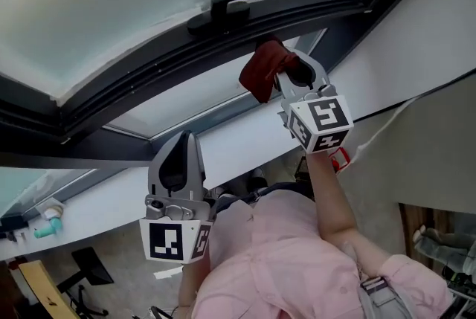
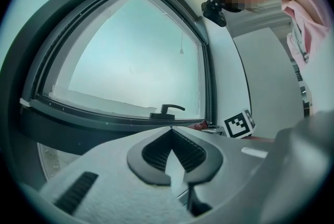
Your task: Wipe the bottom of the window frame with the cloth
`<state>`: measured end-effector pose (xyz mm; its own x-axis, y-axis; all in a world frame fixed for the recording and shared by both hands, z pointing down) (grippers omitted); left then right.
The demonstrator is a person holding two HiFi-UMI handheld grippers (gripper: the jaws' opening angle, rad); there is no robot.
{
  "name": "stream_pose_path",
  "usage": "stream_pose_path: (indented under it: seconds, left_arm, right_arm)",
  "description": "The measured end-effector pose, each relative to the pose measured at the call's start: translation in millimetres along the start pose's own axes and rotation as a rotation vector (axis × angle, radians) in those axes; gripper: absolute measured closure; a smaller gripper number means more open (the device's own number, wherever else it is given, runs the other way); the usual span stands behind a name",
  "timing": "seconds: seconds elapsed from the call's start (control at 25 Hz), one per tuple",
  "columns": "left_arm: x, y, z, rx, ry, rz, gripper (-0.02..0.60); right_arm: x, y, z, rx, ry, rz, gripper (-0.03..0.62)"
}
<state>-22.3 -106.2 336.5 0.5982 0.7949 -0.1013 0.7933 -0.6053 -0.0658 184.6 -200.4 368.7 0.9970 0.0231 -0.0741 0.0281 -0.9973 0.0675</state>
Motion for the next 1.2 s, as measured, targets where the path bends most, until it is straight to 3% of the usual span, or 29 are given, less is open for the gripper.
stream_pose_path:
  seconds: [0.2, 0.36, 0.56, 0.72, 0.92, 1.2]
  left_arm:
    - [24.2, 21.0, -16.2, -0.005, -0.03, -0.004, 0.581]
    - [42.8, 36.2, -27.0, -0.003, -0.102, -0.021, 0.582]
    - [59.4, 56.6, -33.4, -0.024, -0.102, -0.035, 0.583]
    - [69.9, 67.8, -32.7, -0.04, -0.095, -0.065, 0.583]
    - [72.6, 65.3, -31.8, -0.05, -0.081, -0.075, 0.582]
    - [68.0, 55.6, -24.5, -0.012, -0.067, -0.063, 0.583]
  right_arm:
    - [49.5, -31.9, -10.0, -0.018, -0.017, -0.012, 0.528]
    - [60.1, -63.7, -35.4, -0.053, -0.05, 0.003, 0.528]
    - [71.5, -93.4, -59.4, -0.097, -0.058, 0.041, 0.528]
    - [102.7, -107.3, -56.6, -0.114, -0.04, -0.014, 0.528]
    - [140.3, -117.5, -28.8, -0.054, -0.026, -0.107, 0.528]
    - [171.6, -123.6, -4.4, -0.01, -0.087, -0.232, 0.528]
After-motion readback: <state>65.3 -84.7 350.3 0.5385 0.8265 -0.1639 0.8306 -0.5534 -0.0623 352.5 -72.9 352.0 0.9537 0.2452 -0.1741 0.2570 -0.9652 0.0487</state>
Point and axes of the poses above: the fingertips, and each gripper's own axes: y forward along the fingers, x to its right, z out of its top, the point moved 1 cm from there along -y, backward along the fingers, and after that the axes turned 13 degrees about -z, right-handed, at the moved point
